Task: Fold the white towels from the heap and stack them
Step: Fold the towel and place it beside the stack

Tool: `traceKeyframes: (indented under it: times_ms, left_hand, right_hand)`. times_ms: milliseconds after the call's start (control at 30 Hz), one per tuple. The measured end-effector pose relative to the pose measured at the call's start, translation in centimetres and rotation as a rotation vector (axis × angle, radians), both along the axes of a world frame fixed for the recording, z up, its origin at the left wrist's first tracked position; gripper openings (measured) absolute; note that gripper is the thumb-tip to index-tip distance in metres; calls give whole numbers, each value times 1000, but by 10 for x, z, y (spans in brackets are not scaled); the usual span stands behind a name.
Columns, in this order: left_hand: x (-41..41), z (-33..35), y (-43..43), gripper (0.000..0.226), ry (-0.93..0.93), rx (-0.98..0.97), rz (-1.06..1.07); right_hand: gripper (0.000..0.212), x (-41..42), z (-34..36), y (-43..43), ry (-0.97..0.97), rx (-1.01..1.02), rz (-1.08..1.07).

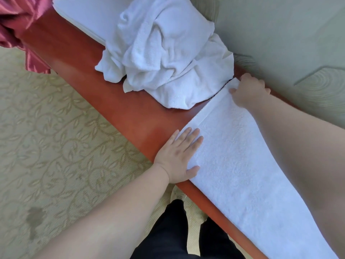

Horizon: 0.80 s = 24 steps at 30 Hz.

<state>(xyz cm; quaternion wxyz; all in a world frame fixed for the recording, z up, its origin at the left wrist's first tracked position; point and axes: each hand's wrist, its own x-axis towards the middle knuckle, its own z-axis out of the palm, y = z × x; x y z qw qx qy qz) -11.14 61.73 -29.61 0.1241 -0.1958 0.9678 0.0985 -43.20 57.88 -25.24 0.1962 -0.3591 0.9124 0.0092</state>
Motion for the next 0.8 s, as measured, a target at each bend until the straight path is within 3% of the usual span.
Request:
traceKeyframes:
  times_ms: [67, 167, 267, 367, 433, 500, 600, 667, 800]
  left_hand:
    - [4, 1, 2, 90, 33, -15, 118]
    - [23, 0, 11, 80, 131, 20, 582]
    - [38, 7, 24, 55, 313, 196, 859]
    - [36, 19, 34, 35, 347, 244, 976]
    - [32, 27, 36, 36, 305, 176, 1068]
    - [29, 34, 36, 30, 293, 224, 1141]
    - [24, 42, 34, 22, 255, 355, 1170]
    - [24, 45, 30, 23, 272, 385, 1159]
    - [26, 48, 19, 24, 381, 483, 1172]
  right_hand:
    - [49, -9, 11, -10, -91, 95, 51]
    - [27, -20, 24, -9, -97, 179, 159]
    - [31, -25, 35, -9, -124, 156, 199]
    - [35, -25, 42, -10, -123, 175, 247]
    - [56, -23, 42, -8, -146, 212, 232]
    - [74, -18, 44, -6, -158, 246, 209]
    - [49, -15, 45, -7, -169, 311, 176]
    - [45, -16, 49, -7, -214, 364, 145]
    - [88, -32, 34, -11, -386, 257, -27]
